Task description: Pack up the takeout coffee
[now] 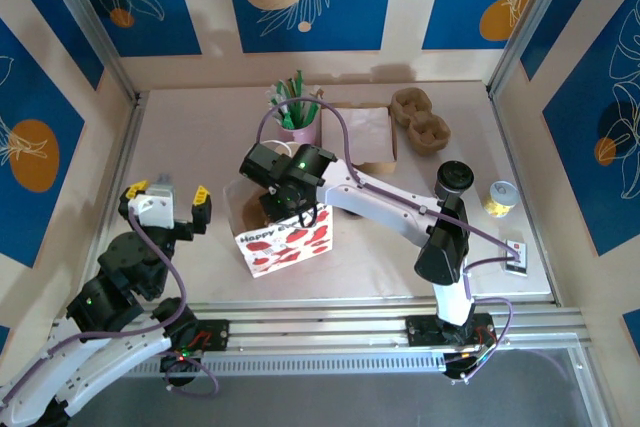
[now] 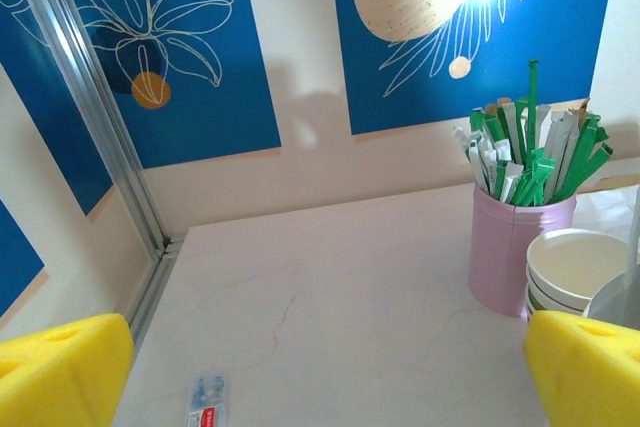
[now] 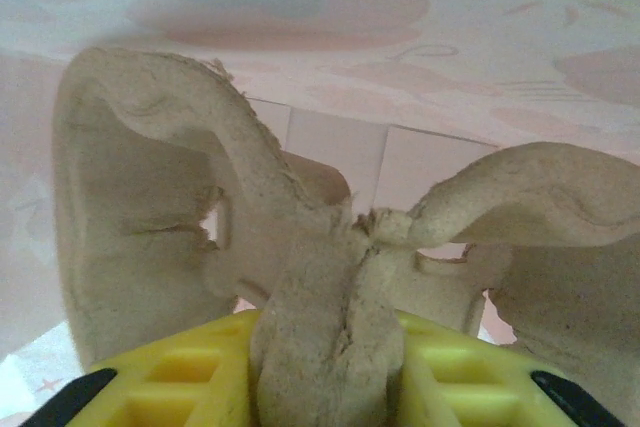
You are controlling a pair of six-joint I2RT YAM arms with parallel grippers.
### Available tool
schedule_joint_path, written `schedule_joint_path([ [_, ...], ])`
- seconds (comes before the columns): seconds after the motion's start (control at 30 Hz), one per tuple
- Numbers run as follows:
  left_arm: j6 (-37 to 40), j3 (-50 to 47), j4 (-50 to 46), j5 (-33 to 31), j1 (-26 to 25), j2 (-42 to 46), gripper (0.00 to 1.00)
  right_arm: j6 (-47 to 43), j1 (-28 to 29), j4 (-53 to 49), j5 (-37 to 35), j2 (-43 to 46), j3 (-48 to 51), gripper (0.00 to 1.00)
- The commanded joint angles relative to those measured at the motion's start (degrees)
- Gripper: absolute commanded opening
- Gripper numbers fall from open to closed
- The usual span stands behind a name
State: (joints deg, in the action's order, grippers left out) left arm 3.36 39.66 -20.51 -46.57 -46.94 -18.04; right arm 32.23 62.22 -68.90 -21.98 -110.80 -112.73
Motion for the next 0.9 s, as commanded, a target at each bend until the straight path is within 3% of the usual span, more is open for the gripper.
schedule_joint_path([
  [0.0, 0.6, -0.3, 1.4, 0.5, 0.2, 0.7, 1.0, 0.9, -0.2, -1.6, 1.7, 0.7, 0.3, 0.36],
  [0.53, 0.6, -0.2, 1.4, 0.4, 0.2, 0.9, 1.0, 0.3, 1.3, -5.9, -1.4, 0.7, -6.2, 0.54],
  [0.87, 0.1, 0.1, 0.5, 1.6, 0.2, 0.0, 1.0, -3.2, 2.8, -13.1, -5.1, 0.9, -20.9, 0.72],
])
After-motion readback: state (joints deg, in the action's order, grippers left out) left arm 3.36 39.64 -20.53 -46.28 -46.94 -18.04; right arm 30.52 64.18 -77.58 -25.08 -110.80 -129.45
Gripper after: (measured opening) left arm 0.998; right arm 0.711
